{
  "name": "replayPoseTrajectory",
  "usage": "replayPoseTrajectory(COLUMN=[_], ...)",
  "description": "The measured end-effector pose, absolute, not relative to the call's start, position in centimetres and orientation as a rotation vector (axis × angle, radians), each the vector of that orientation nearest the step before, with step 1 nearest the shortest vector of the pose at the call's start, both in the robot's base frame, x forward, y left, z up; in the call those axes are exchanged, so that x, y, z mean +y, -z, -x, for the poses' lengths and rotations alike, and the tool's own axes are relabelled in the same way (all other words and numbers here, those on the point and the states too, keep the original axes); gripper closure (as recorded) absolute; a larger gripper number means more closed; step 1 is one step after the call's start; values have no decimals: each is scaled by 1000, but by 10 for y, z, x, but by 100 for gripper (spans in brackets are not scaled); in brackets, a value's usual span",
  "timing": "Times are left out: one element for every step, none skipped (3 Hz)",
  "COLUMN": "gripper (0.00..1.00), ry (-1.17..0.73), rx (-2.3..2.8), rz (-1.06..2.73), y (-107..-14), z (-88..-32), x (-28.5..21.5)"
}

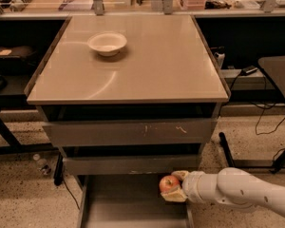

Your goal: Place apple into bottom drawer

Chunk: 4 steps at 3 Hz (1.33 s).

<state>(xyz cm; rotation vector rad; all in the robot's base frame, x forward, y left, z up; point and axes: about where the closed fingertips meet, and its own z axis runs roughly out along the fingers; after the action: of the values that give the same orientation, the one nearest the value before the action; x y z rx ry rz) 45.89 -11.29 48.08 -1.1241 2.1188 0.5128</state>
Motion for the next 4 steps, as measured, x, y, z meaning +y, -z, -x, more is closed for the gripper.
replayPoseTrajectory(gripper=[100, 100, 100, 100], ry=[-538, -557, -574, -561], rx=[2136, 2100, 2016, 1944], rz=[1114, 1124, 1134, 1177], y=[-453, -408, -357, -321], z=[-463, -480, -500, -510], x=[-108, -102, -90, -80])
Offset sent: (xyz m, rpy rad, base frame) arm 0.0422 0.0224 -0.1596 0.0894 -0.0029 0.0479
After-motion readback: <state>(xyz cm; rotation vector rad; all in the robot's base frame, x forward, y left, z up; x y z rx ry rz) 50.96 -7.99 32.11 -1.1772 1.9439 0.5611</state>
